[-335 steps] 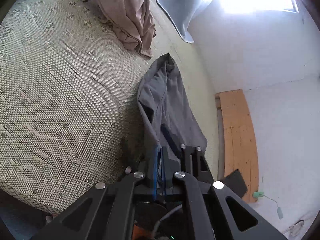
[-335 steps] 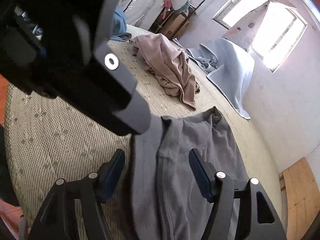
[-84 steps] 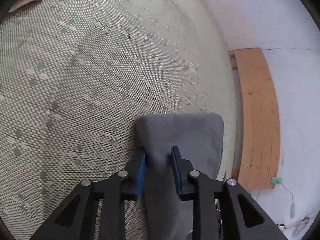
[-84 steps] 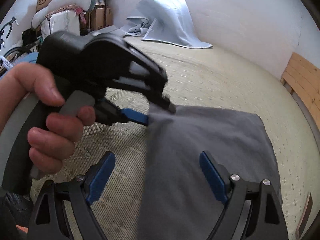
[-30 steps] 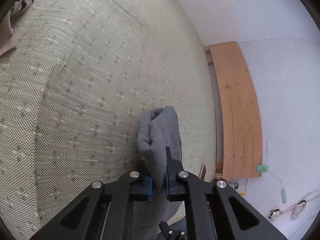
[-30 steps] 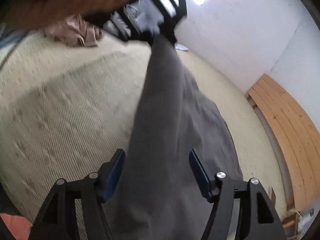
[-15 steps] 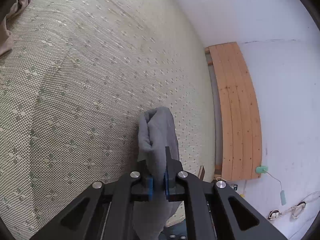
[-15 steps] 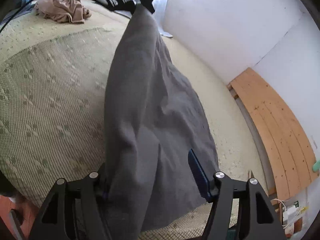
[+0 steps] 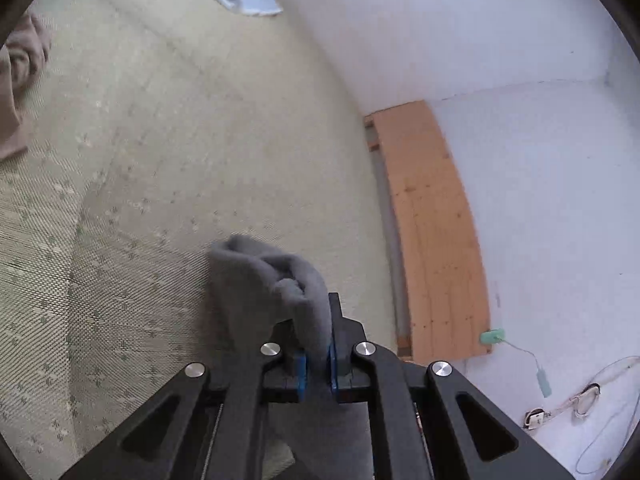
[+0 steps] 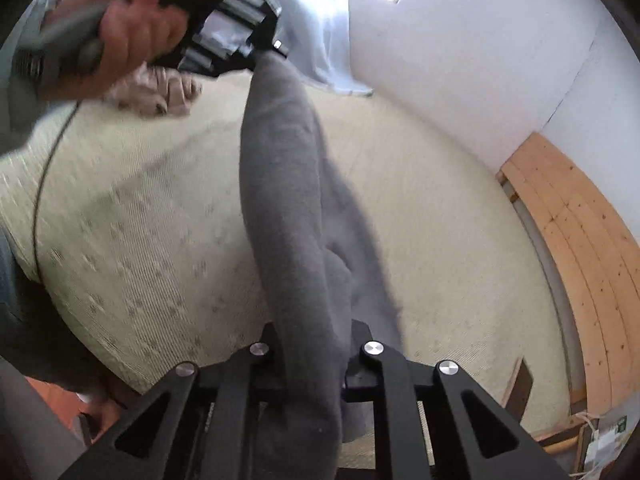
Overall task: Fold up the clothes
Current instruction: 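Lift the folded grey shirt with both grippers and carry it toward the bed edge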
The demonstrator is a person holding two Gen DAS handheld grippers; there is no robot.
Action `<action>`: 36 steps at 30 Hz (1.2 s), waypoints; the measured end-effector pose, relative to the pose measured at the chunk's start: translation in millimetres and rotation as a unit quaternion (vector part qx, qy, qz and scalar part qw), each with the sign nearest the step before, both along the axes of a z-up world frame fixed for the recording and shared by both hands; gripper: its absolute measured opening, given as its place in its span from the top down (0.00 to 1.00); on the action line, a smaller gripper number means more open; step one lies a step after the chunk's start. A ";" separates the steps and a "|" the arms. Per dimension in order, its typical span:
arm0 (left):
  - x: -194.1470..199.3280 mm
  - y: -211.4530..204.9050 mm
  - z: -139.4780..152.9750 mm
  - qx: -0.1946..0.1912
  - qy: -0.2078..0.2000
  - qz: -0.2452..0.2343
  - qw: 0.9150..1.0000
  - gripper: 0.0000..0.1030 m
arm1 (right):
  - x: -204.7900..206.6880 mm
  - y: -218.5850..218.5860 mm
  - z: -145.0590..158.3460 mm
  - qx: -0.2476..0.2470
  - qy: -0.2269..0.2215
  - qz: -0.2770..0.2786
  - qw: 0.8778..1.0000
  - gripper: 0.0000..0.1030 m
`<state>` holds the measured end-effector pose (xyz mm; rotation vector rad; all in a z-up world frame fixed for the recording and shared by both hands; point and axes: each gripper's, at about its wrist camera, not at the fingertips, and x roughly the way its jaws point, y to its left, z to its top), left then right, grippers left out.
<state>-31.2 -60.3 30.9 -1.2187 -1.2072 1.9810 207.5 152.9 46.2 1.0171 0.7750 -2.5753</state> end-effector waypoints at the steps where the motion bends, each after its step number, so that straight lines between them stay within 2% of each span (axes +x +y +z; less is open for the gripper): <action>1: 5.9 -4.4 6.7 0.000 0.003 0.005 1.000 0.94 | 0.7 -0.1 9.5 -0.006 -0.002 0.008 1.000 0.87; 4: 15.1 -20.6 21.8 0.003 0.006 0.021 1.000 0.94 | 1.7 -4.7 35.3 -0.017 -0.007 0.038 0.999 0.87; 9: 47.3 -74.7 62.0 0.010 0.014 0.066 0.998 0.94 | 45.8 14.8 77.0 -0.035 -0.003 0.086 0.996 0.87; 13: 74.0 -124.7 84.9 0.013 0.028 0.115 0.993 0.94 | 47.2 -15.5 114.2 -0.066 0.007 0.135 0.989 0.87; 18: 123.7 -204.8 122.1 -0.003 0.050 0.186 0.981 0.94 | 37.4 -70.6 141.8 -0.096 0.018 0.201 0.975 0.87; 25: 193.3 -305.2 156.9 -0.030 0.069 0.271 0.960 0.94 | 47.2 -166.2 168.1 -0.111 0.040 0.305 0.945 0.87; 31: 240.3 -371.8 171.3 -0.062 0.069 0.325 0.941 0.94 | 55.1 -250.9 160.7 -0.119 0.043 0.364 0.923 0.87; 36: 277.9 -417.8 175.2 -0.074 0.067 0.357 0.929 0.94 | 74.9 -300.9 163.4 -0.119 0.044 0.407 0.904 0.87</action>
